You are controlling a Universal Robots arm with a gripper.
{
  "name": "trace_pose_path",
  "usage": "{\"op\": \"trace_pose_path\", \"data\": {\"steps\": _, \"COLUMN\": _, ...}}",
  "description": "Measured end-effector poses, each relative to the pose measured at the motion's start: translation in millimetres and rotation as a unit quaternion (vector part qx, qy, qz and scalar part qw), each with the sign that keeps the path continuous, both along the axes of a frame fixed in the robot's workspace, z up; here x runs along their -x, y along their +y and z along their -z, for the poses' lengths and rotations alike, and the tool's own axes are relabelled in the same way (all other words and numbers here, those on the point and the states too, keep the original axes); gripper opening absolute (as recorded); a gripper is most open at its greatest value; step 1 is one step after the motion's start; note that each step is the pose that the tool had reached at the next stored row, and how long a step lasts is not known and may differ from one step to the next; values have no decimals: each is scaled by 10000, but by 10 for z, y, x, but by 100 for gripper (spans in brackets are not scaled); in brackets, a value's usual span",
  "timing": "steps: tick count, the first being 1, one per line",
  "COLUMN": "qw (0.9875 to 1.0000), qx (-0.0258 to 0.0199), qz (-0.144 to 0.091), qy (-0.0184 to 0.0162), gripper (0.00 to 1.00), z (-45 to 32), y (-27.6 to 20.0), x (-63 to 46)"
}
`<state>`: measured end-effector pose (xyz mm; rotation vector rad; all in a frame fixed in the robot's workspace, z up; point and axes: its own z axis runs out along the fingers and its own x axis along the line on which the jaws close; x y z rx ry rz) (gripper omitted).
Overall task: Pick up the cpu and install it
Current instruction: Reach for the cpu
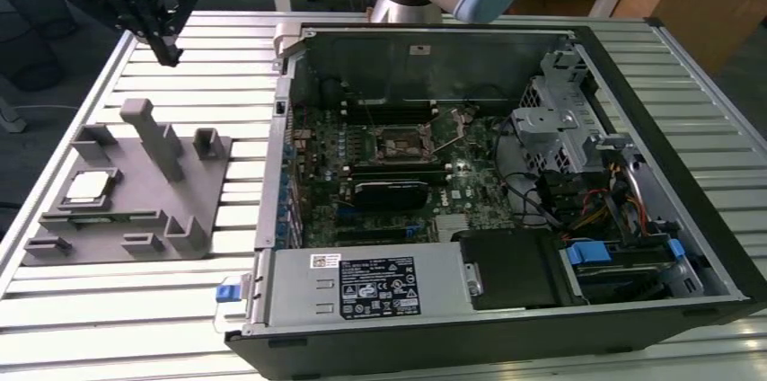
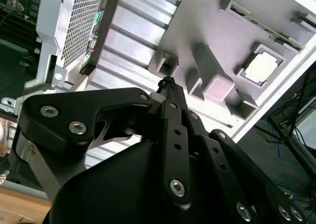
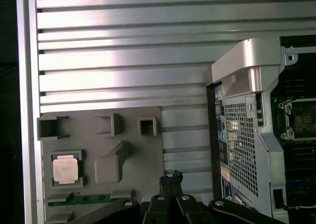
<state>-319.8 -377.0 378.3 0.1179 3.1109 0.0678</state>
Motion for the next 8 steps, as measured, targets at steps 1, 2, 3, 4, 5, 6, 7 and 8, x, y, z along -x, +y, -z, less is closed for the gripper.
{"op": "trace_pose_path", "data": {"steps": 1, "qw": 10000, "qx": 0, "qz": 0, "qy": 0, "gripper": 11, "z": 6, "y": 0, "x": 18}}
{"op": "trace_pose_path", "data": {"steps": 2, "qw": 10000, "qx": 0, "qz": 0, "qy": 0, "gripper": 11, "z": 13, "y": 0, "x": 36}}
{"op": "trace_pose_path", "data": {"steps": 3, "qw": 10000, "qx": 0, "qz": 0, "qy": 0, "gripper": 11, "z": 19, "y": 0, "x": 55}}
{"op": "trace_pose_path", "data": {"steps": 4, "qw": 10000, "qx": 0, "qz": 0, "qy": 0, "gripper": 11, "z": 26, "y": 0, "x": 75}}
{"op": "trace_pose_path", "data": {"steps": 5, "qw": 10000, "qx": 0, "qz": 0, "qy": 0, "gripper": 11, "z": 33, "y": 0, "x": 95}}
{"op": "trace_pose_path", "data": {"steps": 6, "qw": 10000, "qx": 0, "qz": 0, "qy": 0, "gripper": 11, "z": 40, "y": 0, "x": 116}}
{"op": "trace_pose_path", "data": {"steps": 7, "qw": 10000, "qx": 0, "qz": 0, "qy": 0, "gripper": 11, "z": 47, "y": 0, "x": 139}}
{"op": "trace_pose_path", "data": {"steps": 8, "qw": 10000, "qx": 0, "qz": 0, "qy": 0, "gripper": 11, "z": 53, "y": 0, "x": 164}}
